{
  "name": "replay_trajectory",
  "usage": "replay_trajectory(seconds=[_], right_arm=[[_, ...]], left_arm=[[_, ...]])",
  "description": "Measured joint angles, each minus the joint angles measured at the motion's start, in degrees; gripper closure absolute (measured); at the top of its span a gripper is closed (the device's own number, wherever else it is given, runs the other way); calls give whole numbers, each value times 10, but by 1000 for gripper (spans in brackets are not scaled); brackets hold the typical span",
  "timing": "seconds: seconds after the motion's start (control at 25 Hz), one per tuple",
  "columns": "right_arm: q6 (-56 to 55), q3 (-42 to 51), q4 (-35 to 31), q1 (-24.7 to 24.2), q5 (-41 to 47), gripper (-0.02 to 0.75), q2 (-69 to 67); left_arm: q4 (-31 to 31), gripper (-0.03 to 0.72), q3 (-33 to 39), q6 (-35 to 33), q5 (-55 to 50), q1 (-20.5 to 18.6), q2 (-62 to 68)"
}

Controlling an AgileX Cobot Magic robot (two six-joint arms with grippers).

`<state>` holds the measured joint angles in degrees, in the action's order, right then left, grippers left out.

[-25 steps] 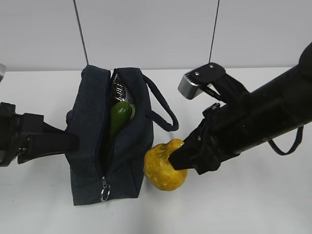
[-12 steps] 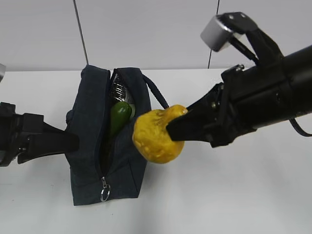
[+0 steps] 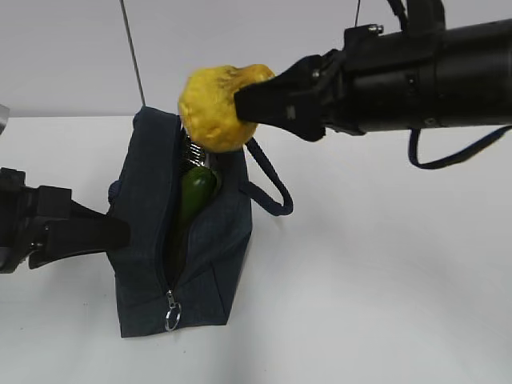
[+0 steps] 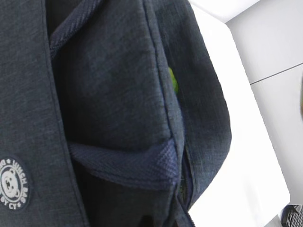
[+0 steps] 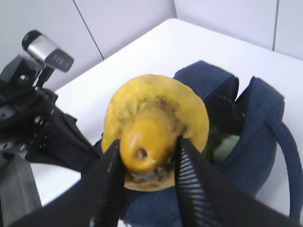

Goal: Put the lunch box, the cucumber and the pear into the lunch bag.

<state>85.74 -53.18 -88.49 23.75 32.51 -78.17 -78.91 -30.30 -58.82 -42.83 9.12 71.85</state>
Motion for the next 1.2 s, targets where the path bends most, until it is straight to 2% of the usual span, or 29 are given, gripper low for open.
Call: replay_trajectory(seconds=[0.16, 0.48, 0.88, 1.2], right_arm=[[79, -34, -96, 0, 0, 469, -67], [95, -142, -114, 0, -1, 469, -221], [97, -188, -15, 1, -42, 469, -283], [96, -189, 53, 45, -64, 469, -283]], left_arm=[[0, 703, 0, 0, 0, 0, 0], [-1, 703, 0, 0, 0, 0, 0], [-27, 703, 0, 0, 3, 0, 0], [-43, 703, 0, 0, 6, 0, 0]])
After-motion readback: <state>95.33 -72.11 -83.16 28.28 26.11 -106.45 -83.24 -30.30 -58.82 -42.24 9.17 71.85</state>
